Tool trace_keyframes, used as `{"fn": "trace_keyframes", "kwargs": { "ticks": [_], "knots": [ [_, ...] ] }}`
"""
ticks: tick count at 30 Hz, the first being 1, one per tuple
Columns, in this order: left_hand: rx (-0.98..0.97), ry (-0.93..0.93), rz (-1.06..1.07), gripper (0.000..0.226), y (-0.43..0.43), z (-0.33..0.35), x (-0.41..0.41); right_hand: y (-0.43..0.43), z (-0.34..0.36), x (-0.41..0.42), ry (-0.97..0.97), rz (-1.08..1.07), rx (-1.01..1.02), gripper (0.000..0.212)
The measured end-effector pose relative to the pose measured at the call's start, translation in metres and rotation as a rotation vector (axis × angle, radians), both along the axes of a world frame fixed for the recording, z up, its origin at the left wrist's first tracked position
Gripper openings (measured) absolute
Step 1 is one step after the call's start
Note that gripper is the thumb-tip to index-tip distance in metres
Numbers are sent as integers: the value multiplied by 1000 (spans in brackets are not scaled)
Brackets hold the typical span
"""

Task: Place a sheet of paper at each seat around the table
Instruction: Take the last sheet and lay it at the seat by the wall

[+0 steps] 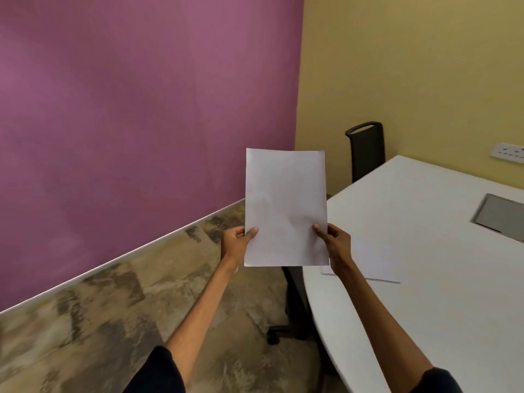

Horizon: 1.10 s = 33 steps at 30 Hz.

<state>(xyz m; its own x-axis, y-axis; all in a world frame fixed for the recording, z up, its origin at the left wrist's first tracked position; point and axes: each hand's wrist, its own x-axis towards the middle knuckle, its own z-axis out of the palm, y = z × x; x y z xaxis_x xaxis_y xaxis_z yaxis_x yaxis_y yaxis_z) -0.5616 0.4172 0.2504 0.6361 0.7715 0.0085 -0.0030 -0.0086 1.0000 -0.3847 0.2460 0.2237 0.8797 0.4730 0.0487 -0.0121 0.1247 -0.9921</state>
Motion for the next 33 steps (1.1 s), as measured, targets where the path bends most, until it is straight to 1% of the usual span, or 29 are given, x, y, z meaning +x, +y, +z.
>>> {"fn": "trace_keyframes", "kwargs": {
  "ticks": [4, 10, 14, 17, 19, 22, 25, 28, 31, 33],
  "knots": [
    [-30, -31, 85, 23, 41, 6, -47, 53, 12, -39, -25, 66, 16, 5],
    [-44, -76, 239, 27, 101, 10, -96, 139, 23, -70, -53, 184, 3, 7],
    [-55, -76, 295, 24, 153, 7, -109, 203, 20, -75, -30, 274, 6, 18],
    [-61, -56, 319, 16, 195, 3, -105, 249, 17, -66, -14, 313, 12, 21],
    [-51, -42, 331, 12, 219, 2, -98, 277, 16, -58, -4, 319, 18, 16],
    [-62, -11, 347, 15, 254, -3, -84, 313, 13, -44, 10, 318, 9, 10],
    [-59, -6, 350, 24, 285, -5, -66, 342, 11, -26, 17, 331, 8, 11],
    [-57, 3, 353, 20, 310, -11, -47, 367, 7, -9, 32, 313, -12, 14],
    [-74, 7, 345, 23, 336, -15, -27, 391, -2, 9, 60, 292, -15, 14],
    [-86, 12, 335, 18, 356, -19, -12, 407, -10, 20, 85, 268, -21, 12]
  ]
}}
